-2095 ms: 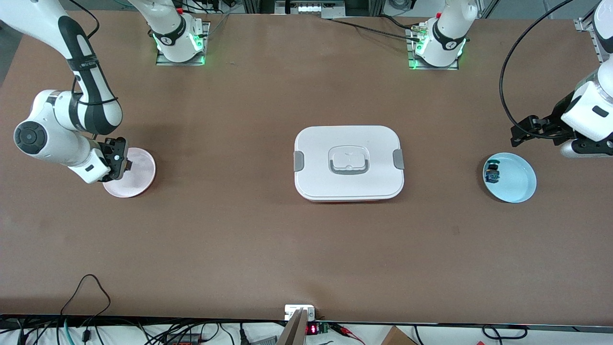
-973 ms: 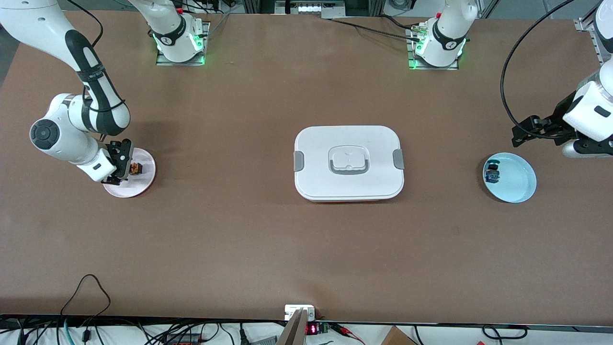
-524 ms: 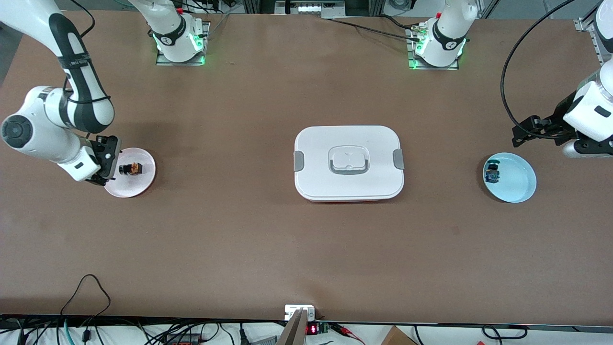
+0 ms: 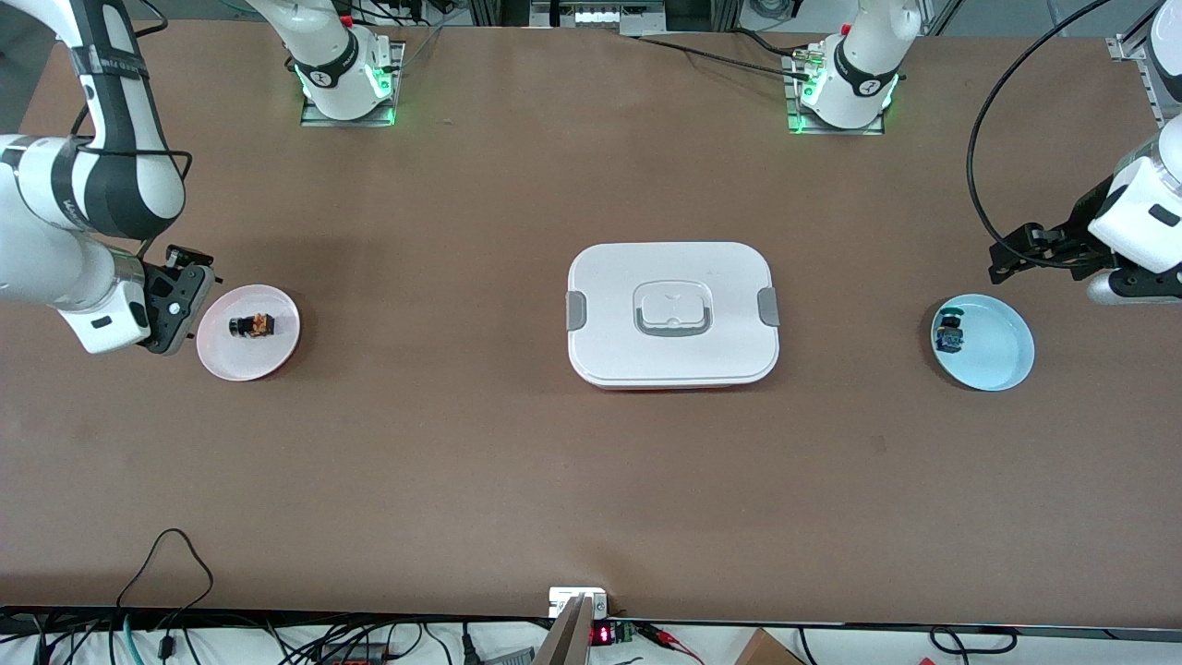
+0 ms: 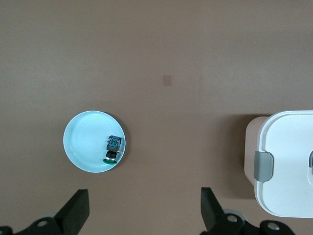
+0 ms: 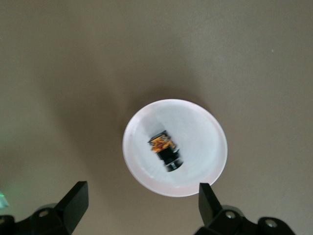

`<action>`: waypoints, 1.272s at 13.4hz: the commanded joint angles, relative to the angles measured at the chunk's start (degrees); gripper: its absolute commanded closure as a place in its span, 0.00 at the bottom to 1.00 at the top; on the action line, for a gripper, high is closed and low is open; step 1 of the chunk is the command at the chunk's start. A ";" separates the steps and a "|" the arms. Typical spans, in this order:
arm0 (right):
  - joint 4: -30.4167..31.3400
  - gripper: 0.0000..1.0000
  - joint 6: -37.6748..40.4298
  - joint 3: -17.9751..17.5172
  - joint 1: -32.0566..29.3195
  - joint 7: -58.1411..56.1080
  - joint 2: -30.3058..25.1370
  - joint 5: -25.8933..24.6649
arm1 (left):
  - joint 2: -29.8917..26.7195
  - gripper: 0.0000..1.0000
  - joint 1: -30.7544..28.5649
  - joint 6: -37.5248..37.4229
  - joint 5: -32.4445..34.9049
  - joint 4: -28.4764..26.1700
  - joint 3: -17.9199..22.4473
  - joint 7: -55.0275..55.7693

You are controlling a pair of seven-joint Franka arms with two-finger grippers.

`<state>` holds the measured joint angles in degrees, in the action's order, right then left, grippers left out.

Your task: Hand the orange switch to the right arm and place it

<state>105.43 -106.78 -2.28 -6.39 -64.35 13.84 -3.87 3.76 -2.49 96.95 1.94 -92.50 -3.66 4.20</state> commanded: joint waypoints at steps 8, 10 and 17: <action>-14.45 0.00 28.00 0.26 10.24 46.81 -1.27 0.62 | 0.72 0.00 -0.06 -0.97 -0.98 1.89 0.23 0.20; -17.35 0.00 30.92 0.26 11.48 52.99 -1.62 0.88 | 0.63 0.00 -0.15 -0.97 -1.06 1.89 0.32 -0.06; -20.09 0.00 16.07 3.95 12.36 57.47 -2.06 2.91 | 0.63 0.00 -0.06 -1.14 -0.97 2.50 0.23 -0.15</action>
<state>85.86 -89.15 0.64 5.53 -10.12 12.03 -1.94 3.76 -2.51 96.94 1.94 -91.71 -3.62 4.20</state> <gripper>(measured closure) 0.000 0.000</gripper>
